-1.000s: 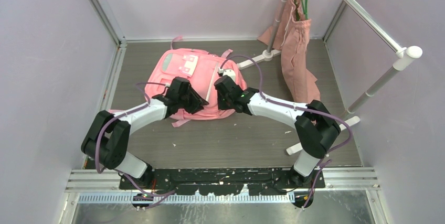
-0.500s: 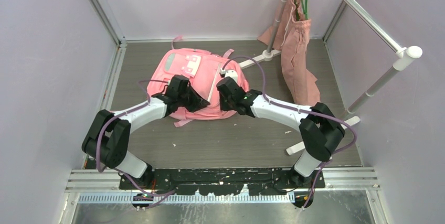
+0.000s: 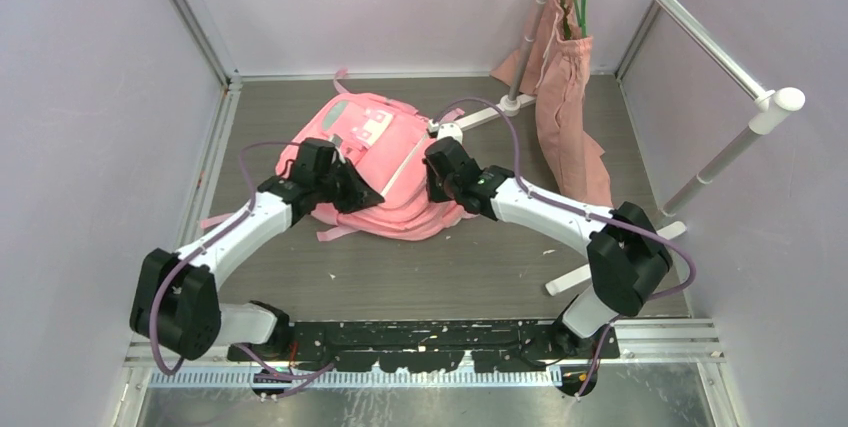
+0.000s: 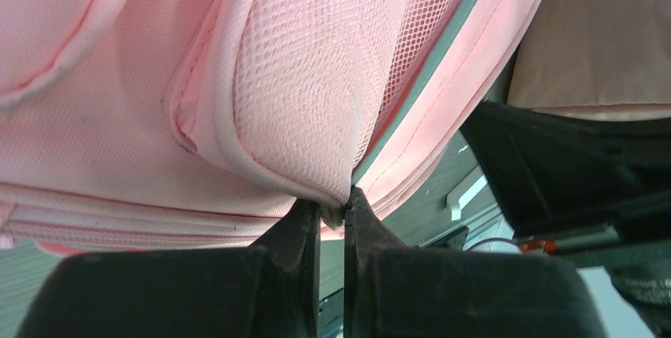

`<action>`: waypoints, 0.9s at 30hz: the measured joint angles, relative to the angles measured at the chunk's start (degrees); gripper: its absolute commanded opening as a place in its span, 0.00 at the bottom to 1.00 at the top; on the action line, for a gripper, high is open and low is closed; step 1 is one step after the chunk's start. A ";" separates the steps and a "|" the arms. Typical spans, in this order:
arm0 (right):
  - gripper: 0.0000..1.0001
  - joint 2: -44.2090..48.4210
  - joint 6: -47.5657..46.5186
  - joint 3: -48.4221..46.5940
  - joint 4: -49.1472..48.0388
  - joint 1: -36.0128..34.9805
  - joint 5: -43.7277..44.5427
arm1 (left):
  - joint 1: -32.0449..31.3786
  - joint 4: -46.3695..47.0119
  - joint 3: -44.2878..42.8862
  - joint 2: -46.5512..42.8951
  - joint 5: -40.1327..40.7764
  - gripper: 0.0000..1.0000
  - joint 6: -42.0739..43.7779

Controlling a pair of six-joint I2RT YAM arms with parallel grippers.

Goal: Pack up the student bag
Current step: Zip the student bag at the center of the board.

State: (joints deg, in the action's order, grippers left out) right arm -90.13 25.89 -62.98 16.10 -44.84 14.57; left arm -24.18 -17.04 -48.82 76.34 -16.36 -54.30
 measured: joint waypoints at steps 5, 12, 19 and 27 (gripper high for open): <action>0.01 0.74 -0.79 -0.02 -1.05 1.07 -0.72 | 3.65 -6.05 0.04 -5.07 -1.84 0.00 4.42; 0.01 -0.72 -2.89 -0.92 -2.08 4.24 -0.85 | 6.56 -12.50 0.13 -9.55 -2.12 0.00 9.92; 0.01 -9.14 -4.74 -7.04 -2.05 6.86 -2.45 | 8.70 -14.12 0.13 -9.79 -3.04 0.00 13.00; 0.01 -10.49 -5.01 -9.09 -1.49 6.88 -5.79 | 11.58 -15.82 -0.31 -8.59 -3.34 0.00 14.88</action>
State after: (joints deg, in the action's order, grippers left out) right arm -100.62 20.88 -72.07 14.61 -37.95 8.78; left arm -12.60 -32.86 -49.12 67.75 -19.70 -39.42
